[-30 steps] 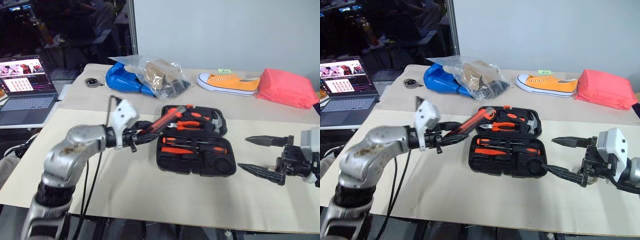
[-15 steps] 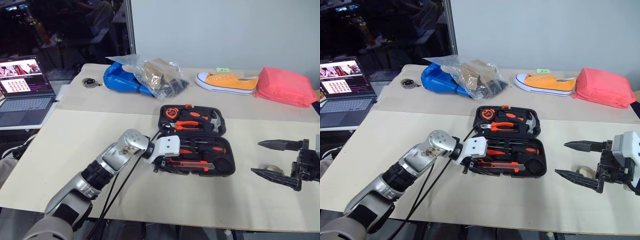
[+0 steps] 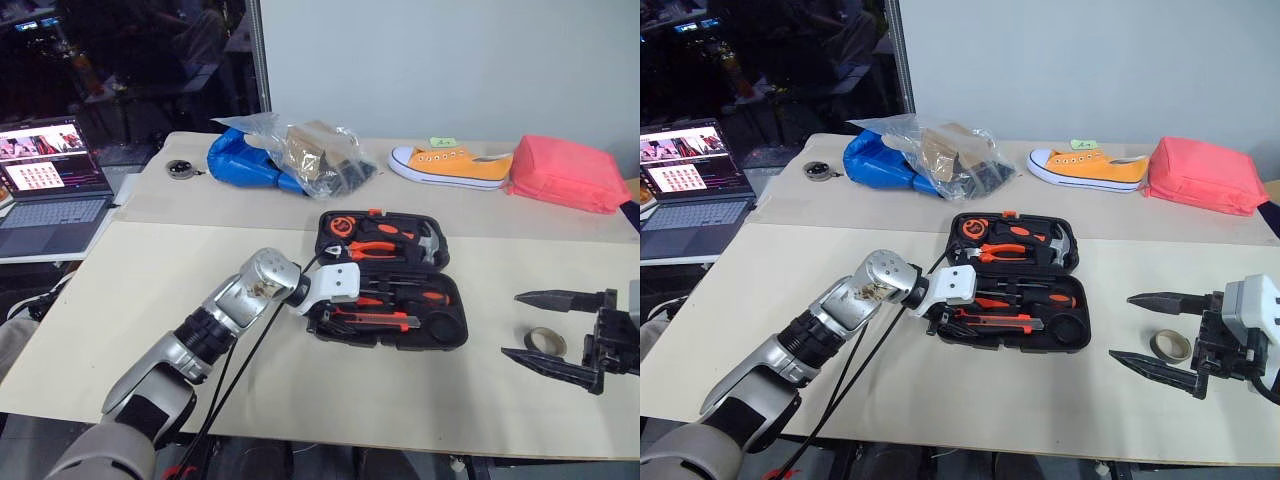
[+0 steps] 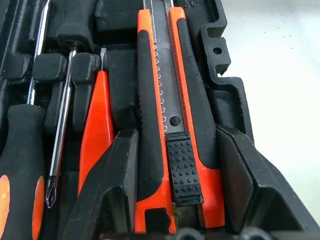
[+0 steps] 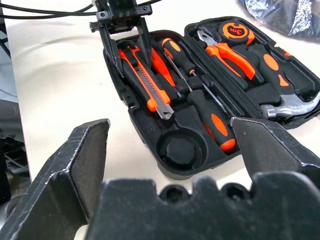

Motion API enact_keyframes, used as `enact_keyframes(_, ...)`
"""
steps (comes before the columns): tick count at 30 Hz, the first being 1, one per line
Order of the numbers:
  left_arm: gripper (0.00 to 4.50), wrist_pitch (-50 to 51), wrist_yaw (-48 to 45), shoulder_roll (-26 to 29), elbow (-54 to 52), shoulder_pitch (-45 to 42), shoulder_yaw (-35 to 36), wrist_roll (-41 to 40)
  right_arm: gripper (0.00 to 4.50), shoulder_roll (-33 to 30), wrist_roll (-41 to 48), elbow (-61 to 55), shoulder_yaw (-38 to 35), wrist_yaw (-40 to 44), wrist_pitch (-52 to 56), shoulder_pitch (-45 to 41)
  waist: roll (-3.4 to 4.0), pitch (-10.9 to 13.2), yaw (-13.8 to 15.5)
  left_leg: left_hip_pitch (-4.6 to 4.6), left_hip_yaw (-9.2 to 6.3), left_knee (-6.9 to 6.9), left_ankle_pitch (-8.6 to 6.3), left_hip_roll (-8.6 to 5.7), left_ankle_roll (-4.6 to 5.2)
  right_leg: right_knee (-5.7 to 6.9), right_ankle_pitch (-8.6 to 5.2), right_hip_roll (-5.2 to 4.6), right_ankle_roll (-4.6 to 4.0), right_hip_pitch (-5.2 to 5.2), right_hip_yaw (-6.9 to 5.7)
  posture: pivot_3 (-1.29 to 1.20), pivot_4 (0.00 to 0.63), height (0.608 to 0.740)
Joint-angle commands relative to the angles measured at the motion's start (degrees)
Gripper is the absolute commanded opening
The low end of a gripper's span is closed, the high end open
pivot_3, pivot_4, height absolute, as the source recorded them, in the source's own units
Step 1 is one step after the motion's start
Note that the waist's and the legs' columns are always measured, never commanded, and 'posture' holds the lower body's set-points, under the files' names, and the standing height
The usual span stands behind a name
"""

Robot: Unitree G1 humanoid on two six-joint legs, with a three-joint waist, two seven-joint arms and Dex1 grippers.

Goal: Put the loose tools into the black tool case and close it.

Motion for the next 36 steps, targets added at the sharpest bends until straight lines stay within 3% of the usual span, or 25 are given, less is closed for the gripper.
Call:
enact_keyframes(1,1.78,-1.3,-0.7,0.0,0.6,-0.7,0.1,1.9,4.50,-0.1,1.1,-1.6,-2.1,-0.5,0.0,-0.3,0.00,0.0,0.1,-0.01,0.00,0.00,0.00,0.00,0.00,0.00,0.00,0.00,0.00,0.00,0.00,0.00,0.150,0.740)
enact_keyframes(8,1.78,-1.8,-0.8,-2.2,1.4,-0.5,-0.6,3.6,4.50,-0.6,0.9,-0.6,-0.7,-0.4,-0.1,-1.8,0.01,0.0,0.3,-0.01,0.00,0.03,0.00,-0.02,0.00,-0.01,0.00,-0.05,0.00,0.01,0.00,0.00,0.150,0.740)
enact_keyframes(10,2.78,-2.4,-0.9,-2.5,2.0,-0.6,-0.4,3.9,4.50,-0.6,0.9,-0.6,-0.3,-0.5,0.0,-2.1,0.01,0.0,0.3,-0.02,0.00,0.03,0.00,-0.02,0.00,-0.01,0.00,-0.06,0.00,0.02,0.00,0.00,0.150,0.740)
enact_keyframes(13,3.47,-2.6,-0.8,-3.2,1.1,-0.5,1.9,2.4,4.50,-0.4,0.8,-0.5,-0.2,-0.4,0.1,-2.3,0.02,0.0,0.3,-0.02,-0.01,0.02,0.00,-0.02,0.00,-0.02,0.00,-0.04,0.00,0.01,-0.02,0.00,0.150,0.740)
enact_keyframes(14,4.02,-1.4,-1.3,-3.4,-0.8,-0.4,4.3,-0.1,4.50,-0.2,0.7,-0.4,-0.2,-0.3,-0.1,-2.1,0.02,0.0,0.3,-0.03,-0.02,0.00,0.00,-0.03,0.00,-0.02,0.00,-0.05,-0.01,0.01,-0.02,0.00,0.150,0.740)
enact_keyframes(15,4.22,0.2,-2.3,-3.3,-3.1,-0.2,6.8,-3.0,4.50,-0.1,0.5,-0.3,-0.2,-0.3,-0.2,-2.0,0.03,0.0,0.3,-0.05,-0.02,-0.01,-0.01,-0.03,0.00,-0.02,0.01,-0.05,-0.03,-0.01,-0.02,0.00,0.150,0.740)
enact_keyframes(18,4.22,4.2,-2.3,-2.2,-7.7,0.8,12.6,-8.4,4.50,0.1,0.5,-0.4,0.1,-0.6,-0.3,-2.2,0.09,0.0,0.1,-0.21,-0.01,-0.02,-0.01,0.00,0.00,-0.01,0.12,-0.05,-0.21,-0.18,-0.01,0.00,0.150,0.740)
enact_keyframes(24,2.34,7.1,3.7,-2.3,-12.1,8.2,17.6,-11.3,4.50,1.0,0.5,-1.4,1.1,-1.8,-0.6,-2.4,0.17,-0.1,0.0,-0.03,-0.01,-0.01,-0.01,0.01,0.00,0.02,0.11,-0.06,-0.20,-0.03,0.00,0.00,0.150,0.740)
enact_keyframes(30,0.12,5.2,10.2,-4.5,-11.5,14.4,14.3,-7.4,4.50,1.8,0.6,-1.9,1.5,-2.0,-0.4,-1.6,0.18,-0.1,0.4,-0.04,-0.03,0.08,0.00,0.00,0.00,0.06,0.14,-0.10,-0.21,-0.02,-0.01,0.00,0.150,0.740)
enact_keyframes(36,0.03,8.1,13.2,-4.9,-5.9,15.8,9.6,-3.1,4.50,0.6,1.6,-2.4,1.2,-1.6,1.1,-2.1,0.20,-0.1,0.4,-0.04,-0.03,0.09,0.00,-0.03,0.00,0.04,0.14,-0.11,-0.19,0.02,-0.02,0.00,0.150,0.740)
